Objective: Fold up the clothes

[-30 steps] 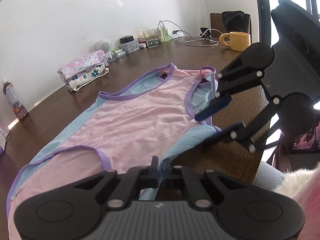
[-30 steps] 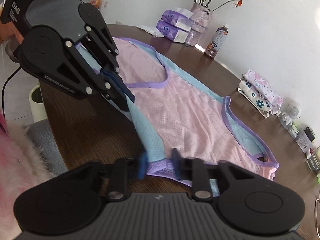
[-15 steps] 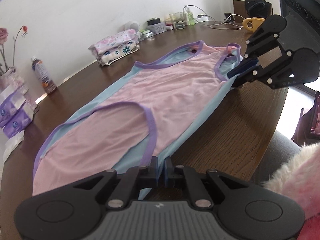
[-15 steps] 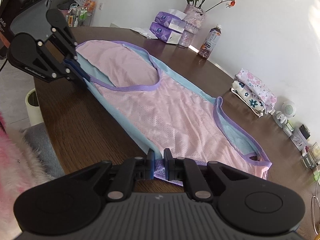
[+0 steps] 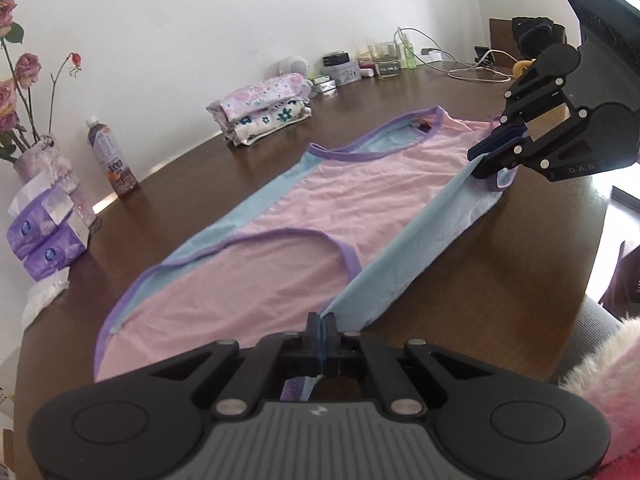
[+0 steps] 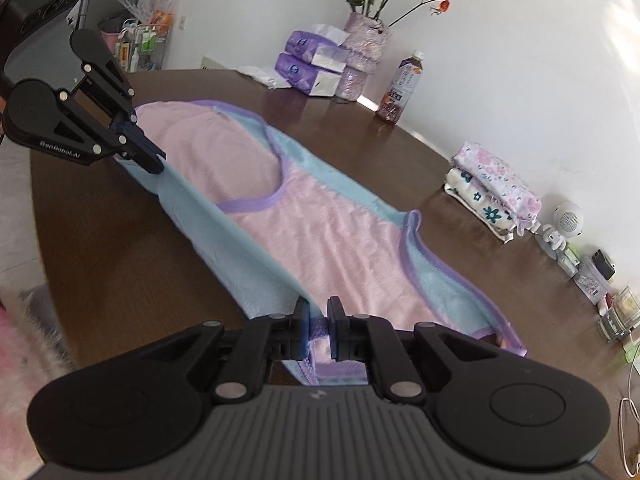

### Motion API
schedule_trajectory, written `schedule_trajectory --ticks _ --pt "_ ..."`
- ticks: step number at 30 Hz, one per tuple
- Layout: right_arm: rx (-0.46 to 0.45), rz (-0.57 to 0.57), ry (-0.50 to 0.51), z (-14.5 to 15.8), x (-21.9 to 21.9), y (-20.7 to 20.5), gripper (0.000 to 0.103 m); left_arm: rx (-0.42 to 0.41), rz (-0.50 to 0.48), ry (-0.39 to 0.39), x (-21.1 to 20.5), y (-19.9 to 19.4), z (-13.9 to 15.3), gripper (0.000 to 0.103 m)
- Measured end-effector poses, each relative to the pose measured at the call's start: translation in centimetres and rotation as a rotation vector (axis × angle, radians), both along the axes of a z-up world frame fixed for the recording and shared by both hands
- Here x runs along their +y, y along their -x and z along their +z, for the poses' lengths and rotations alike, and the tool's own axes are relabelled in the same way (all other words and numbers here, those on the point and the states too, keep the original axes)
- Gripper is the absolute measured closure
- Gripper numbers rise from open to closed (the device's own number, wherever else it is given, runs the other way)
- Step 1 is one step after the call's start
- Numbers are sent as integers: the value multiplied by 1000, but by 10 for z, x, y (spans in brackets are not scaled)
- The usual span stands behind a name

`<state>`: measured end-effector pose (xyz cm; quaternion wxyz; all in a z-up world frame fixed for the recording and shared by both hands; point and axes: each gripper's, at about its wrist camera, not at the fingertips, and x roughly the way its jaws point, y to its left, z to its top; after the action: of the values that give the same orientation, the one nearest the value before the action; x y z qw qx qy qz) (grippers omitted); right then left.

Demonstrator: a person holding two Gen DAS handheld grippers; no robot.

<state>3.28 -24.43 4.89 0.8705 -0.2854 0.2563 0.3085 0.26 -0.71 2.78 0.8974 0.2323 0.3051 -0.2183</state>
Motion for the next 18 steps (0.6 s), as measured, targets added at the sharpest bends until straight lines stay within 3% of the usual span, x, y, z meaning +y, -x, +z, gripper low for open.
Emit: schedule_trajectory --ticks 7,14,18 --pt "-20 -35 3 -4 6 -42 94 -7 47 9 -1 -40 -4 103" --pt "49 -80 -52 -24 6 -77 94 49 110 67 7 -70 -17 102" --pt "108 -134 -109 -33 0 -91 87 75 138 93 13 -77 -20 90"
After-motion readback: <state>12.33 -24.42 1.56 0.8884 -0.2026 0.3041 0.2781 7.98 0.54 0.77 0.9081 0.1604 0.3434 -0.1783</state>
